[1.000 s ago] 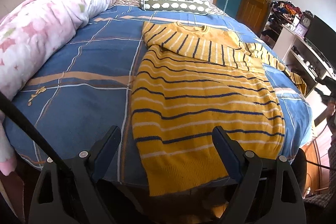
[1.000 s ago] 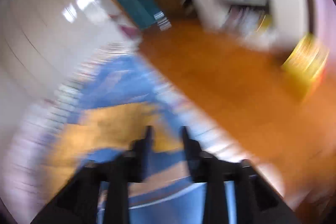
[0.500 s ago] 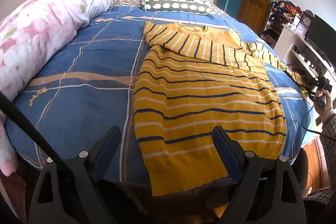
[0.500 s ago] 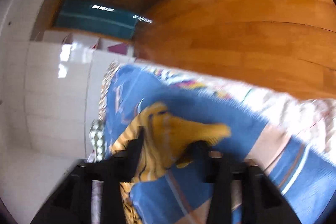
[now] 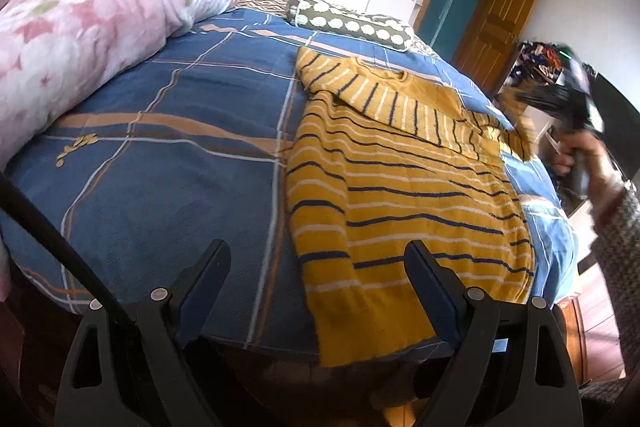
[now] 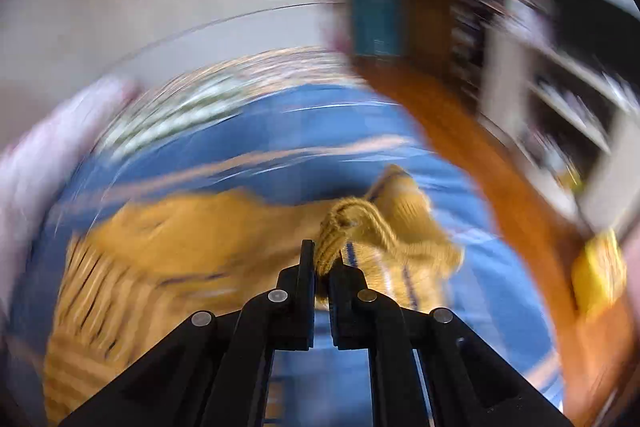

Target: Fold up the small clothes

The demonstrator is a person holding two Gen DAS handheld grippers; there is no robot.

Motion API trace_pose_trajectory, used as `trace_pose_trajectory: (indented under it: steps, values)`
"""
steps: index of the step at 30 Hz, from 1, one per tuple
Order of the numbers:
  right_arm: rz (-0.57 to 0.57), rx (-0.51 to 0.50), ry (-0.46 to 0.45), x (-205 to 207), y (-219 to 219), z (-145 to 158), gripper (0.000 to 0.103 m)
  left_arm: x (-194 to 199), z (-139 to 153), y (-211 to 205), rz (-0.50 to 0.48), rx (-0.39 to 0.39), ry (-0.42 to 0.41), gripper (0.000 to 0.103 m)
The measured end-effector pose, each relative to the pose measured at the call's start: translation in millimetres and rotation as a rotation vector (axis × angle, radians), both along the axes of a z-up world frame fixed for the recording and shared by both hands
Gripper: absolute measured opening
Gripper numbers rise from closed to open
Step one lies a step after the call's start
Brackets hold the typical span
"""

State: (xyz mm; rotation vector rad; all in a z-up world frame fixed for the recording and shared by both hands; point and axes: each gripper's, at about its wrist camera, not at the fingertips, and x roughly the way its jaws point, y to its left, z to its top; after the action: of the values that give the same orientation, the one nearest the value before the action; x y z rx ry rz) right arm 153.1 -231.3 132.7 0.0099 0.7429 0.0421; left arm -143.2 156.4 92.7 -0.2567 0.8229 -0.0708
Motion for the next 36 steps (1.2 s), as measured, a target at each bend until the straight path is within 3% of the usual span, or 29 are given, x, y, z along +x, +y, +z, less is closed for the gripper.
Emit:
trace_pose_trajectory:
  steps: [4, 6, 8, 9, 12, 14, 16, 17, 21, 26, 31, 36]
  values:
    - [0.27, -0.13, 0.062, 3, 149, -44, 0.006, -7, -6, 21, 0.035, -0.024, 0.001, 0.087]
    - [0.348, -0.205, 0.094, -1, 202, -72, 0.006, -10, -10, 32, 0.052, -0.043, 0.01, 0.087]
    - [0.382, -0.339, 0.078, -10, 245, -97, 0.013, -12, -16, 41, 0.066, -0.06, 0.017, 0.087]
    - [0.394, -0.385, 0.06, -16, 257, -101, 0.013, -12, -18, 44, 0.069, -0.065, 0.019, 0.087]
    - [0.475, -0.568, -0.018, -39, 292, -114, 0.031, -13, -23, 47, 0.06, -0.075, 0.019, 0.087]
    - [0.54, -0.731, -0.117, -57, 316, -123, 0.035, -13, -26, 45, 0.049, -0.07, 0.013, 0.087]
    - [0.61, -0.797, -0.161, -71, 329, -125, 0.041, -12, -27, 42, 0.042, -0.066, 0.016, 0.087]
    - [0.659, -0.784, -0.163, -79, 333, -125, 0.046, -12, -27, 40, 0.039, -0.068, 0.016, 0.087]
    - [0.677, -0.702, -0.162, -94, 328, -116, 0.046, -12, -24, 39, 0.036, -0.062, 0.012, 0.087]
    - [0.597, -0.499, -0.106, -98, 276, -91, 0.048, -10, -24, 43, 0.051, -0.06, 0.013, 0.087]
    - [0.461, -0.378, -0.039, -63, 226, -76, 0.048, 0, -32, 39, 0.051, -0.105, 0.054, 0.087]
    - [0.434, -0.145, 0.059, -27, 219, -68, 0.048, -1, -29, 30, 0.03, -0.089, 0.043, 0.087]
